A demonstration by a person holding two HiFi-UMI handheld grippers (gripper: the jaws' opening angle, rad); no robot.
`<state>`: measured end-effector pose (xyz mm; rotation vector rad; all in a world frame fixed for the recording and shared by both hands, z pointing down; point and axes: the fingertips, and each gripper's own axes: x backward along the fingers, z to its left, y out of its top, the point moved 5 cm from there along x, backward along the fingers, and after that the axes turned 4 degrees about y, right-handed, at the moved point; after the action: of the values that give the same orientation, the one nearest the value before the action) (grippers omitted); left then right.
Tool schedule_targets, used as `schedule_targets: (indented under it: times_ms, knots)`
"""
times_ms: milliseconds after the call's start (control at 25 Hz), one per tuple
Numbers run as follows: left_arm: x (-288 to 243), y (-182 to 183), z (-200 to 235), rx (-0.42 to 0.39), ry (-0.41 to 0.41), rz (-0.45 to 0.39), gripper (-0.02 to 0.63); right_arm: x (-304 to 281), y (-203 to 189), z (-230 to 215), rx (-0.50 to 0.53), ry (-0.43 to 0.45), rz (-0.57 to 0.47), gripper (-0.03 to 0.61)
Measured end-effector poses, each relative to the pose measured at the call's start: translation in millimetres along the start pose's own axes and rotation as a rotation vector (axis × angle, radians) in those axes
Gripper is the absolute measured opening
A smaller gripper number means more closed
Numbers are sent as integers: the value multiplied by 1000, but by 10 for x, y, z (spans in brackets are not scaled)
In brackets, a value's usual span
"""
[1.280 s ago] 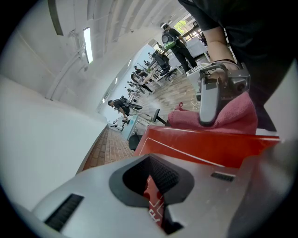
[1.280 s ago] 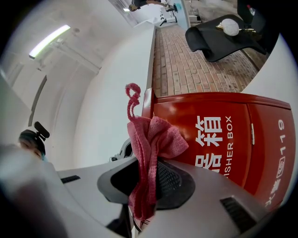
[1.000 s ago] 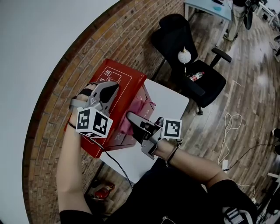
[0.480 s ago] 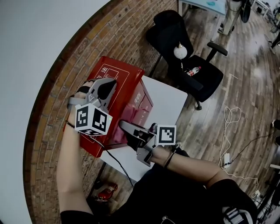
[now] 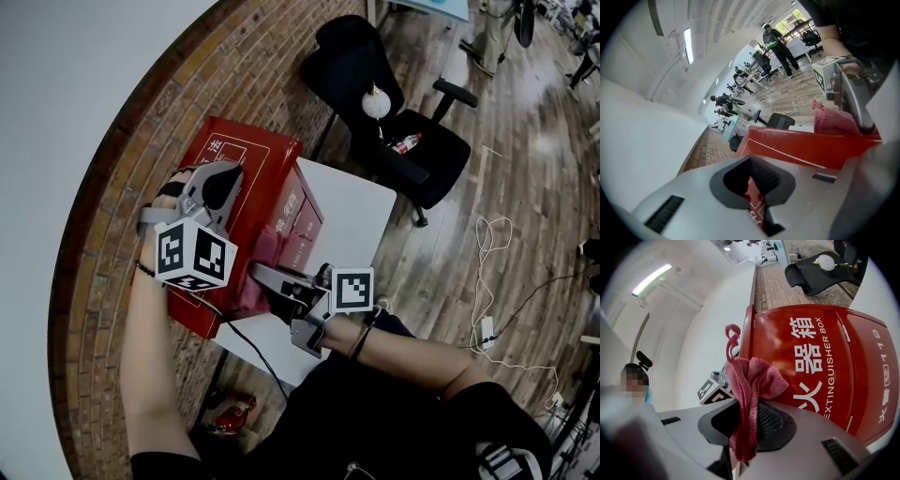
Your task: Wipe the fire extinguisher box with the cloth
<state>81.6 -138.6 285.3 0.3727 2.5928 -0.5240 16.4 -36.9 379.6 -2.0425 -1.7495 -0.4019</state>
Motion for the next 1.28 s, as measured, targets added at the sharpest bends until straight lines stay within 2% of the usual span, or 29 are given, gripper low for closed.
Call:
schedule_targets:
  times_ms: [520, 1280]
  knots:
    - [1, 12, -5, -2, 2, -1, 31, 142, -39, -247, 6, -19, -15, 101]
    - [1, 1, 3, -1, 3, -3, 31, 381, -88, -696, -7, -101, -44, 101]
